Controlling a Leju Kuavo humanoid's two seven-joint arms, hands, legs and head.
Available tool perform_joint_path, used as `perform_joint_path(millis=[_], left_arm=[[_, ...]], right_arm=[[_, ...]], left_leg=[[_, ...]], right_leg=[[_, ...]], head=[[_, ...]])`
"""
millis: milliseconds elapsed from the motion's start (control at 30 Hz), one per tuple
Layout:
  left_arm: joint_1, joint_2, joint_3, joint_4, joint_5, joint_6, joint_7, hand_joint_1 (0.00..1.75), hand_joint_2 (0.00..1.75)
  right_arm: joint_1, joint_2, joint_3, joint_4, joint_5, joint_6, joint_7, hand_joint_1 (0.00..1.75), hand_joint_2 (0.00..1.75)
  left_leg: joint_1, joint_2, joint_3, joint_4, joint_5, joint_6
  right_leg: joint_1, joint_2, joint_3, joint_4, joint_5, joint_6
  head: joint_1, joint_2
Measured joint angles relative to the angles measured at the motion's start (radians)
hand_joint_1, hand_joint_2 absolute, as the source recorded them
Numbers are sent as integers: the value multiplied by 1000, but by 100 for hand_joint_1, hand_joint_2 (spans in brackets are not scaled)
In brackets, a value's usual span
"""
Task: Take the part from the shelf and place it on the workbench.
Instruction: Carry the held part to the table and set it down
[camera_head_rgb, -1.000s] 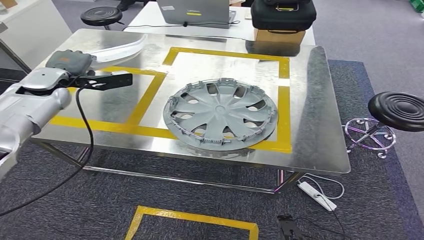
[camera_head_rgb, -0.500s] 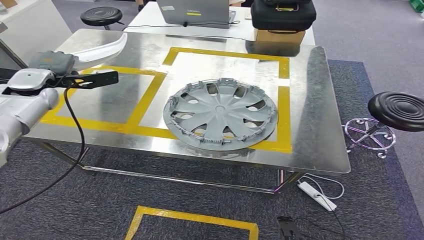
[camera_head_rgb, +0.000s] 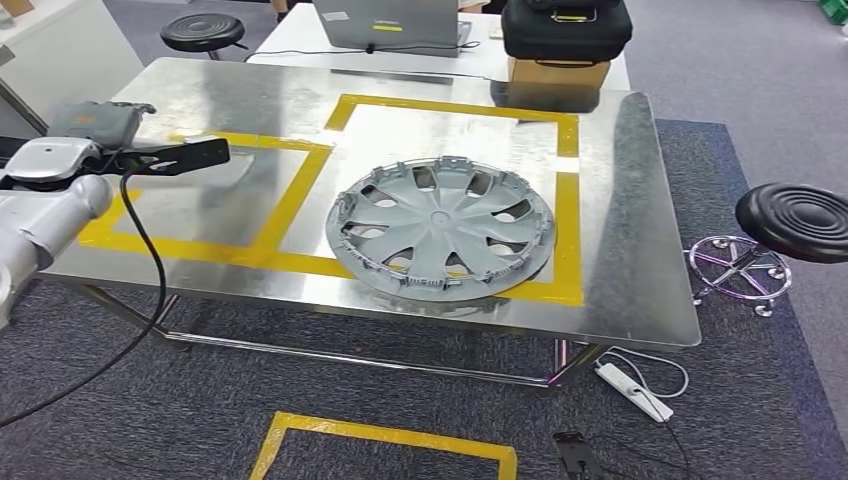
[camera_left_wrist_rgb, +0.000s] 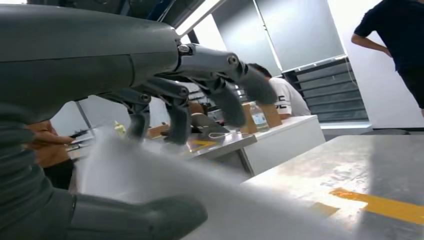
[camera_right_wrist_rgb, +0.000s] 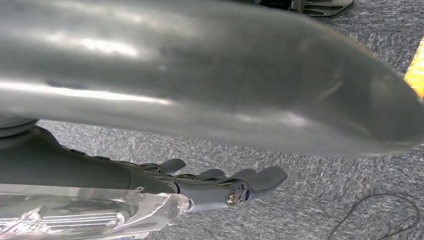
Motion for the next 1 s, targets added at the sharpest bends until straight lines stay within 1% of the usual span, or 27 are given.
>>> perform_joint_path(millis=[33,667,1000], left_arm=[[0,0,3,0,1,1,0,0,0],[1,9,18,0,10,9,7,0,0],[1,15,38,0,-1,0,-6,0,0]], right_arm=[[0,0,0,0,0,0,0,0,0],[0,4,1,0,5,3,3,0,0],[-3,5,15,0,11,4,5,0,0]], left_leg=[[0,0,0,0,0,0],[0,0,0,0,0,0],[0,0,0,0,0,0]], right_leg=[[0,0,0,0,0,0],[0,0,0,0,0,0],[0,0,0,0,0,0]], head=[[0,0],[0,0],[0,0]])
